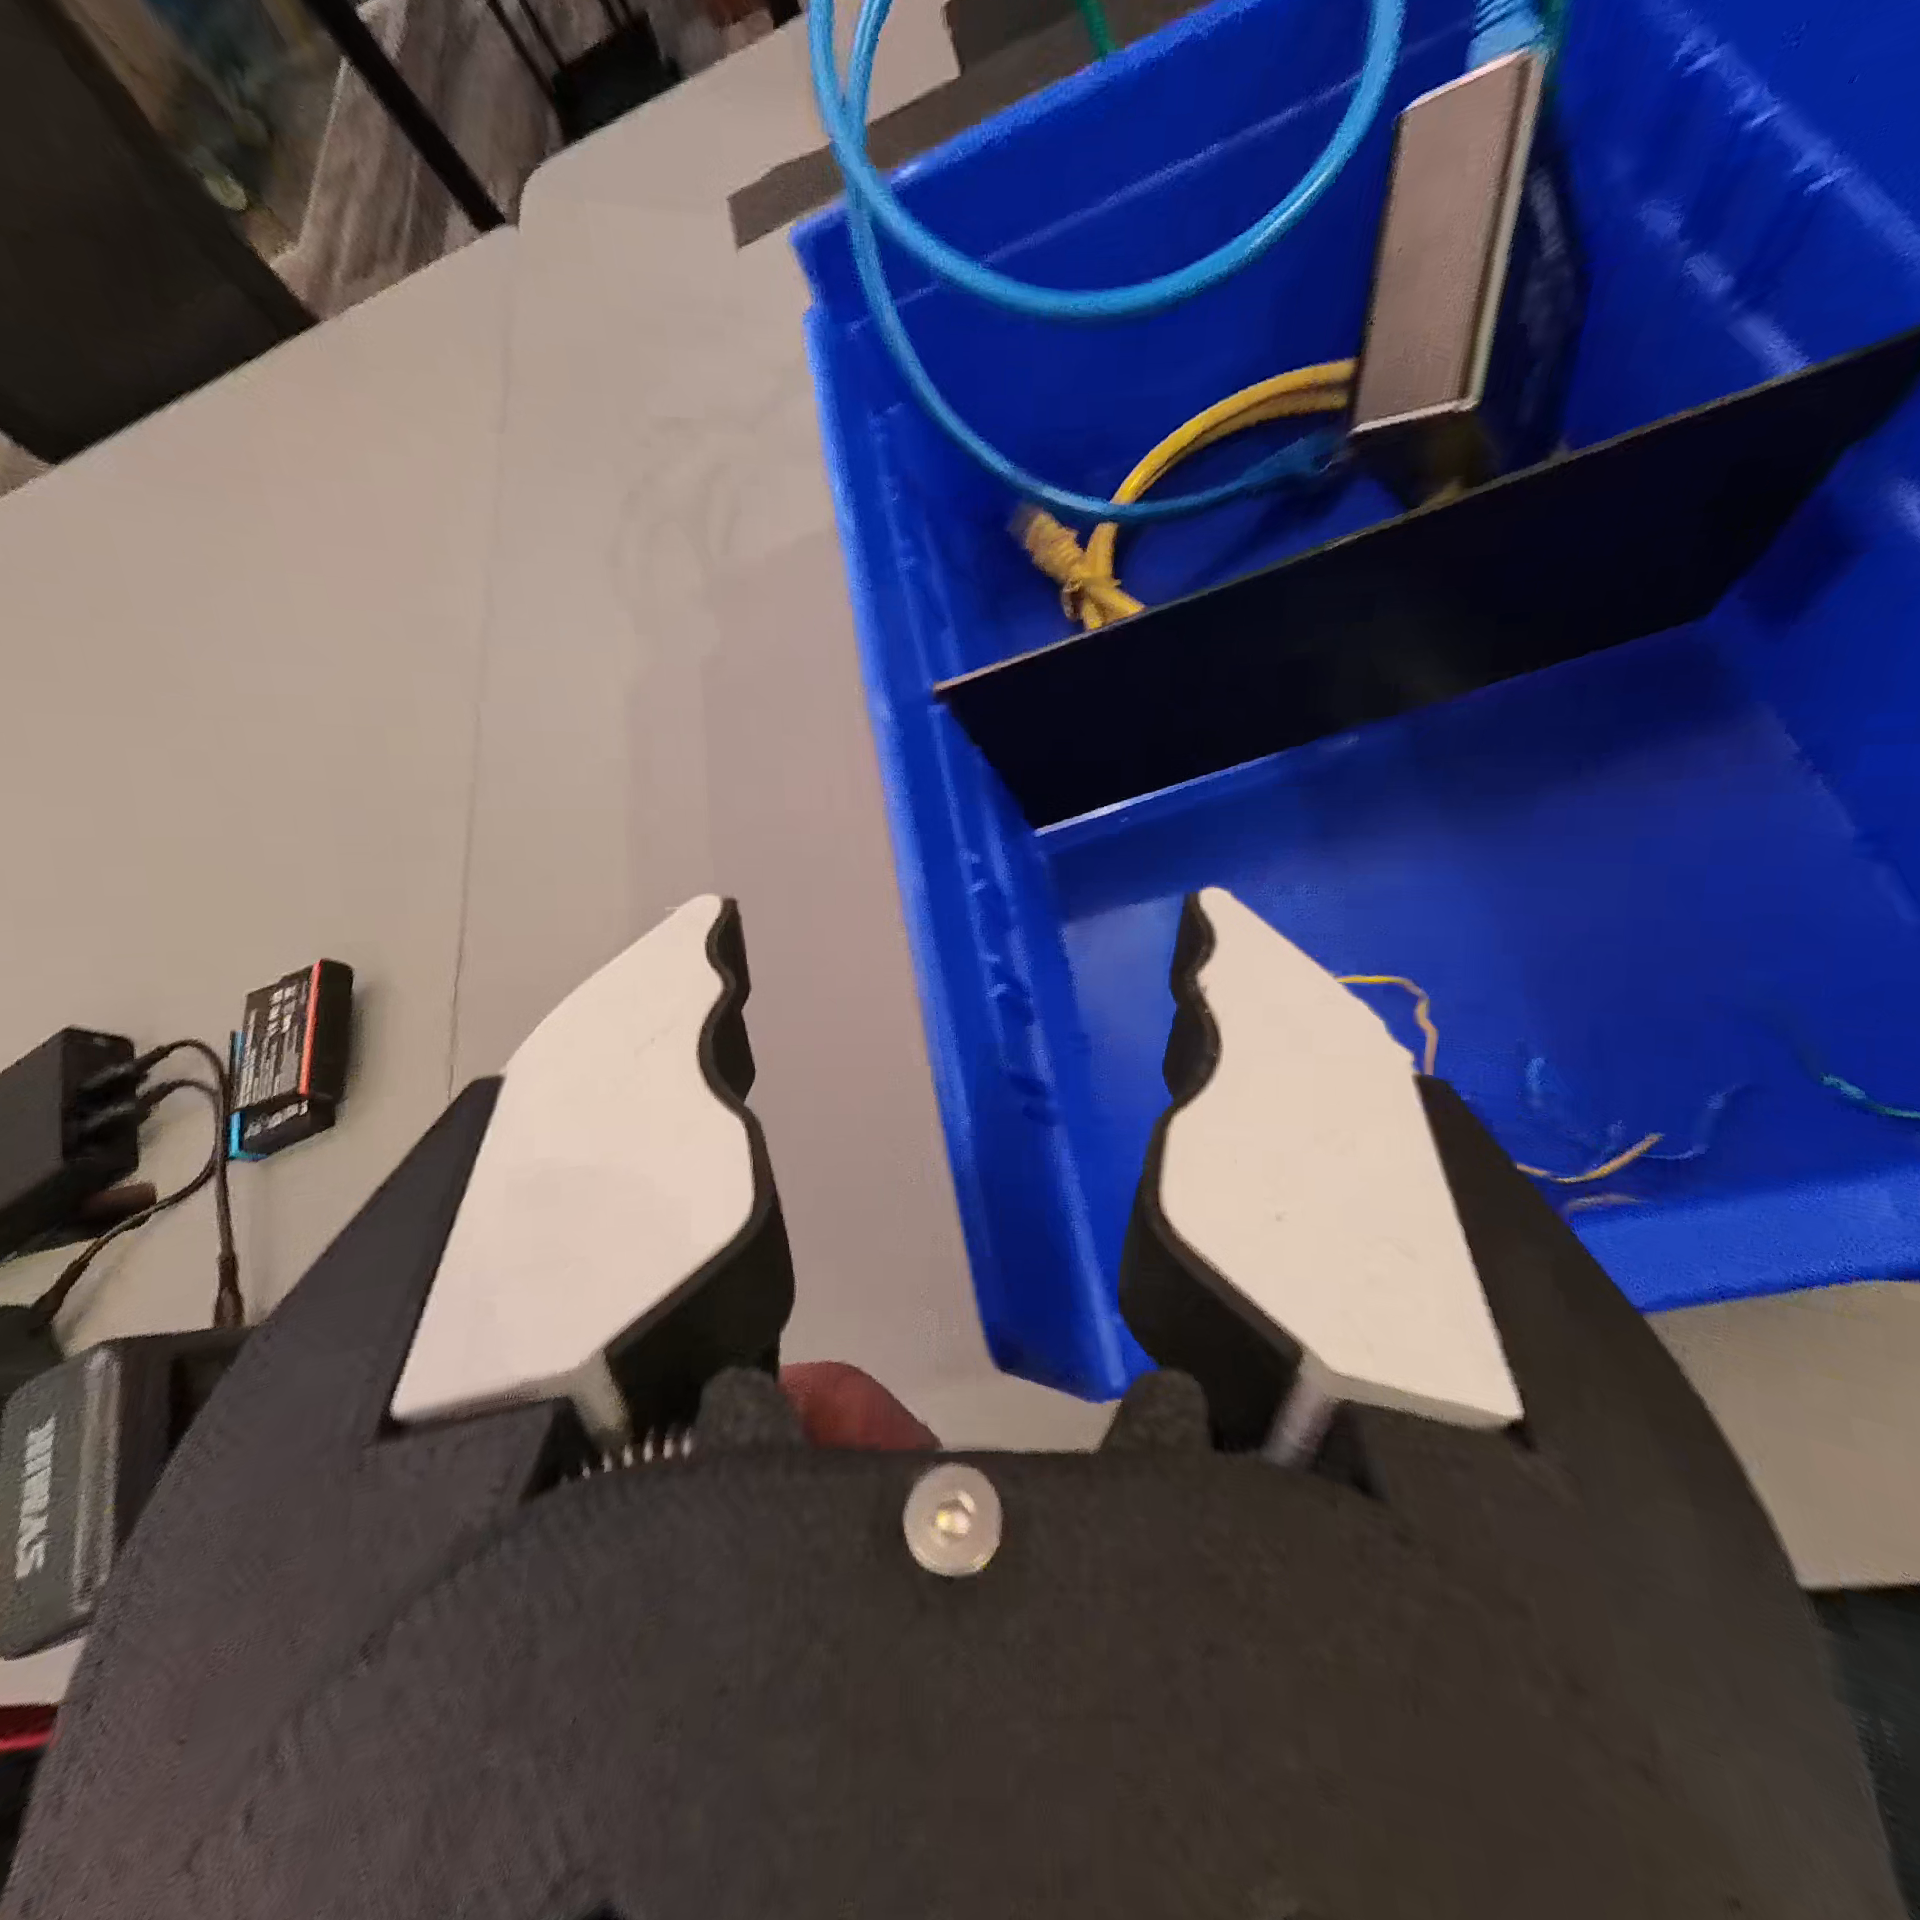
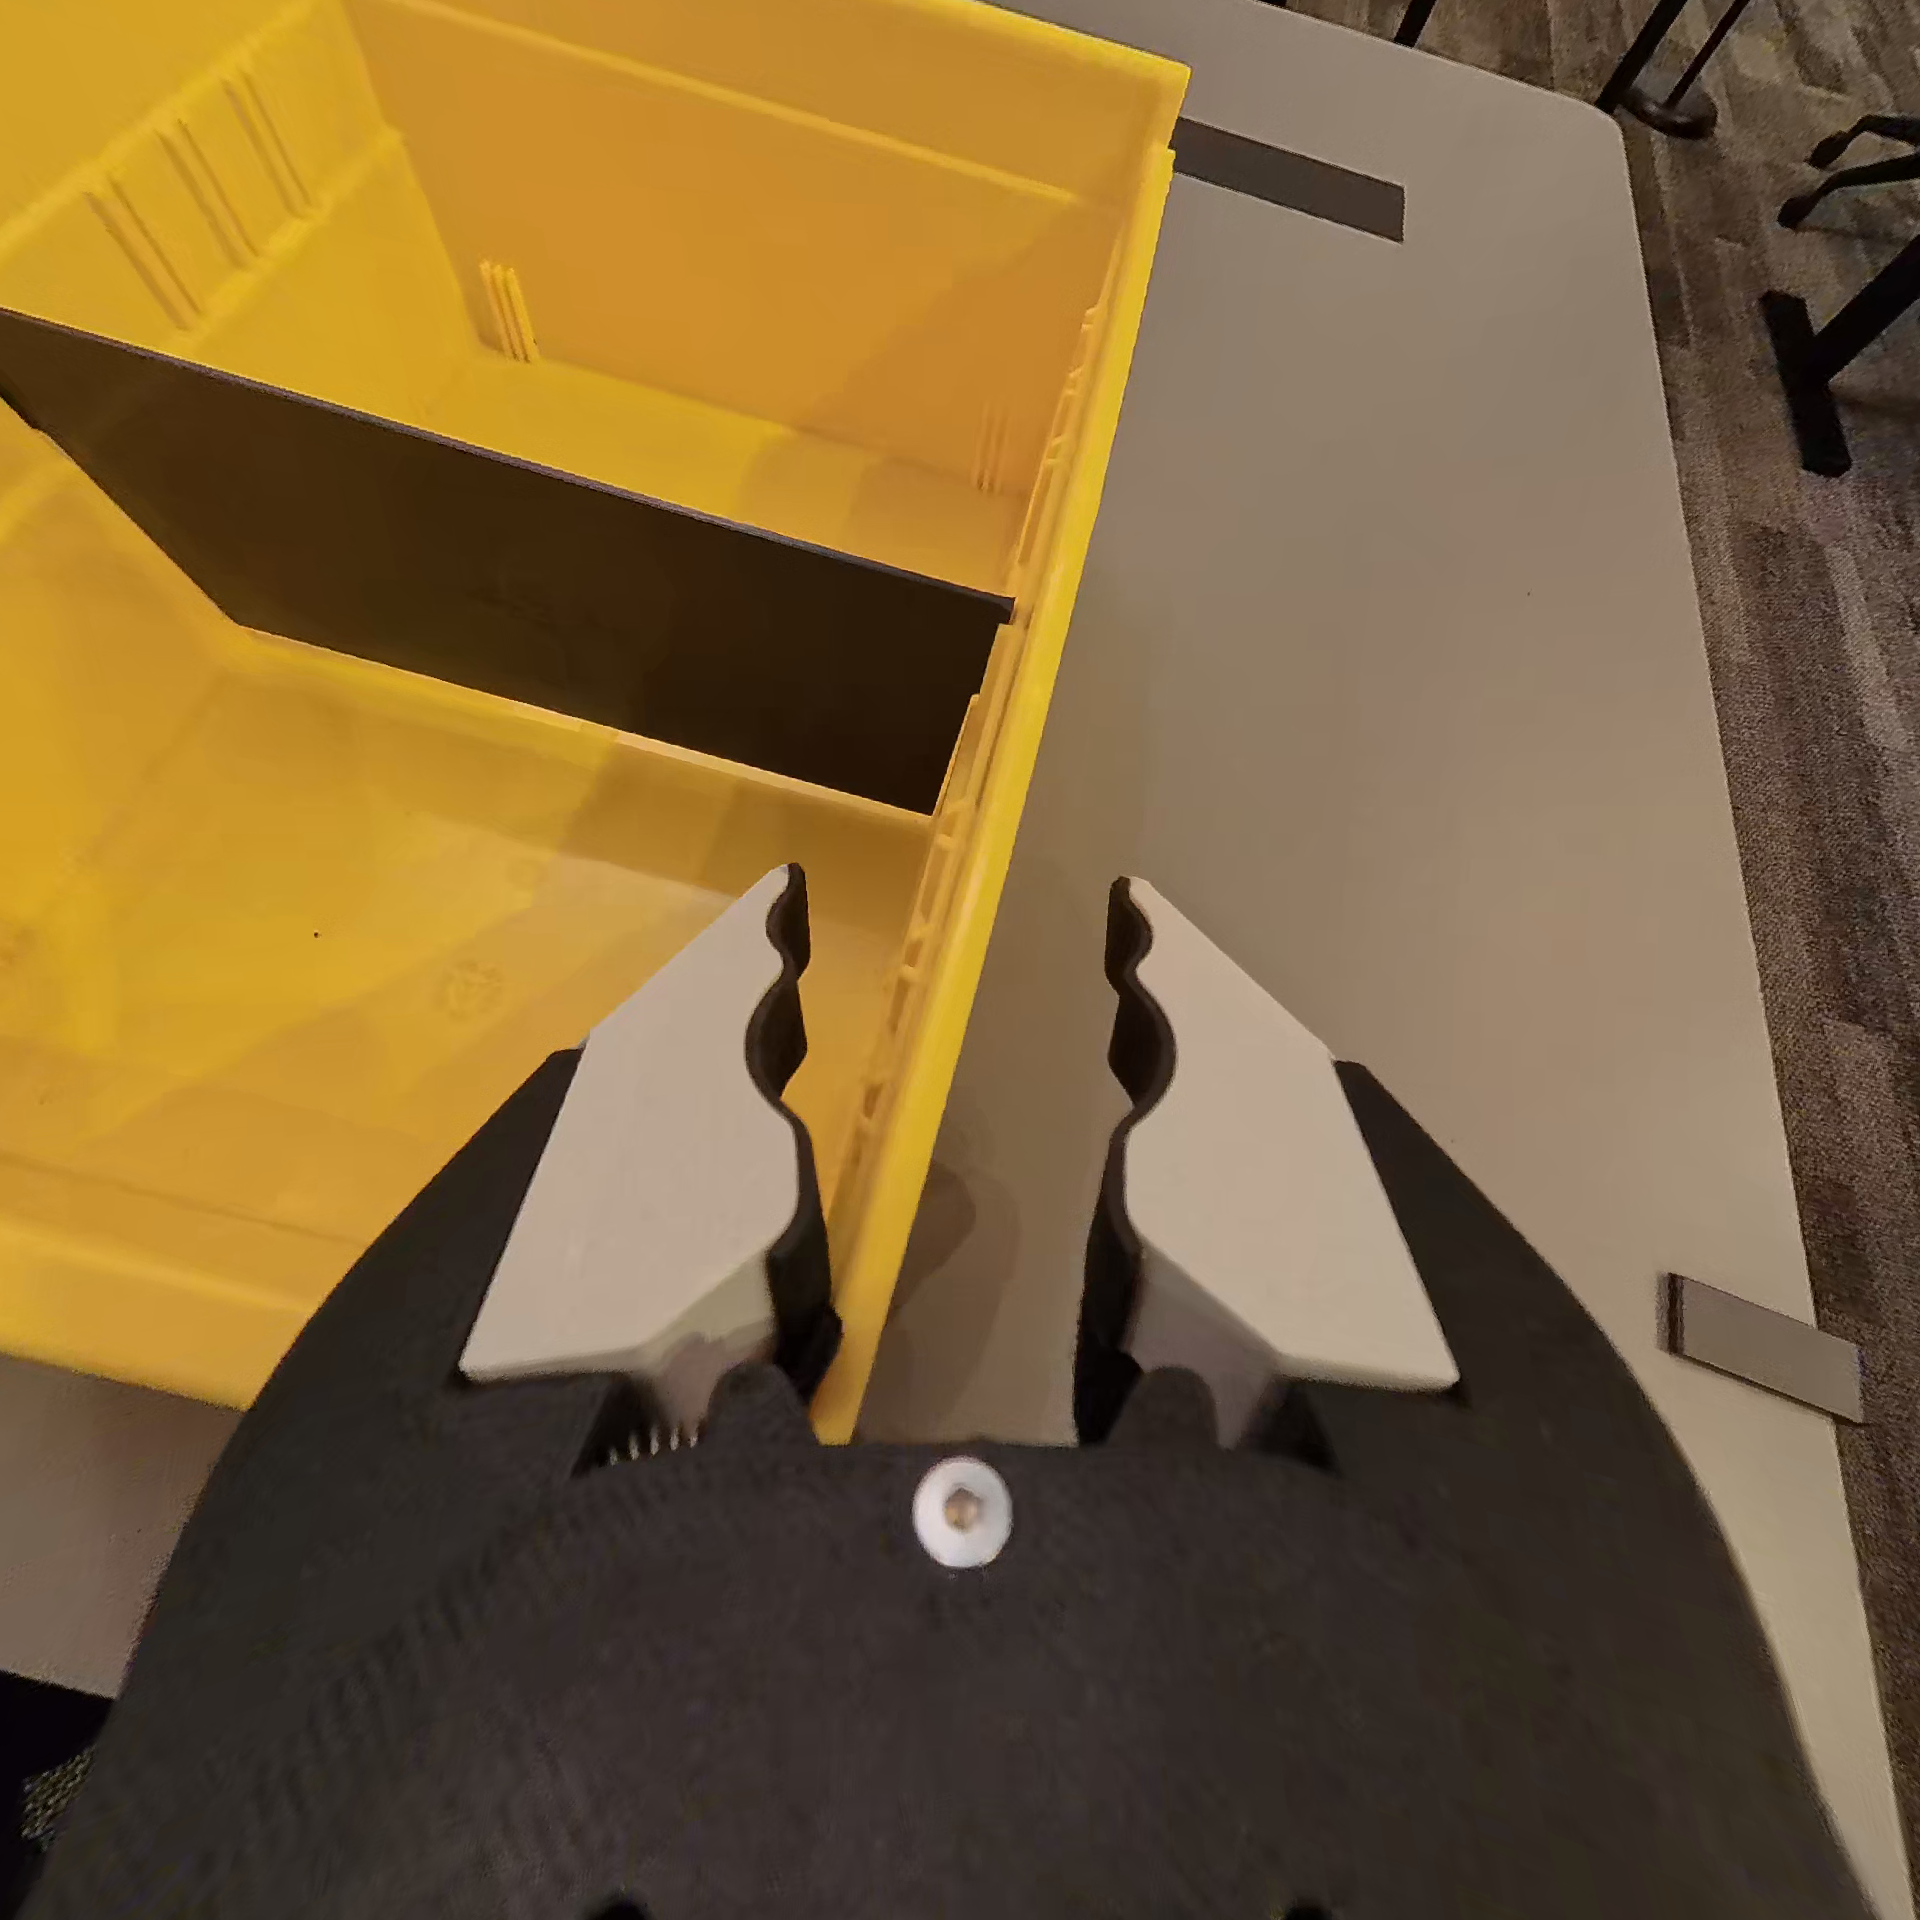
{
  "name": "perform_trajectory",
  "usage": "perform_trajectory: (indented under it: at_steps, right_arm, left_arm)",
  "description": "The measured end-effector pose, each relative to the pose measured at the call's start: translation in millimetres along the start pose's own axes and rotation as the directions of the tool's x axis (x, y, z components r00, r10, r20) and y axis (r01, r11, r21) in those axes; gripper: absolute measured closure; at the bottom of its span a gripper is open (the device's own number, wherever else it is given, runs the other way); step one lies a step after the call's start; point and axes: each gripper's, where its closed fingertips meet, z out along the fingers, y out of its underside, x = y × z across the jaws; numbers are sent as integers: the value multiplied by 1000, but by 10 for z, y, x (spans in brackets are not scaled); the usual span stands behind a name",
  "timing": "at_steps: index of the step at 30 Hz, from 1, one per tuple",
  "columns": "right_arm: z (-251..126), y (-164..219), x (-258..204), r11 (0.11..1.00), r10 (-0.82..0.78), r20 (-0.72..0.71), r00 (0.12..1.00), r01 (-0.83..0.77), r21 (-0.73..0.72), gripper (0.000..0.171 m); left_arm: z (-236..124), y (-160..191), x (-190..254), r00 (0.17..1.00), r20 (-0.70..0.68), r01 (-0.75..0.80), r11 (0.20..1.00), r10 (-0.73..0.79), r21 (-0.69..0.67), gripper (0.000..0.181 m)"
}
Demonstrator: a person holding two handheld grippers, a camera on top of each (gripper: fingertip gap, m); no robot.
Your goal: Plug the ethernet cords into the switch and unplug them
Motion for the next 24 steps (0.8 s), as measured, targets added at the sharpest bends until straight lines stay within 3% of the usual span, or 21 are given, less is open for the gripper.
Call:
perform_trajectory:
  at_steps: [6, 9, 15, 24]
  right_arm:
    - [10, -3, 33, 1000, 5, -1, 1000, -5, 2, 114]
    - [9, -6, 34, 1000, 4, -1, 1000, -4, 4, 114]
    - [8, -8, 42, 1000, 5, 2, 1000, -5, 9, 114]
    - [-39, 72, 263, 1000, 6, -31, 1000, -7, -11, 114]
  left_arm:
    - [159, 271, -69, 999, -24, 27, 996, -29, -88, 131]
    - [228, 350, 30, 996, -86, 24, 992, -35, -124, 168]
    - [251, 353, 9, 976, -135, 154, 980, -171, -125, 175]
    - [204, 491, -248, 963, -116, 226, 962, -245, -154, 176]
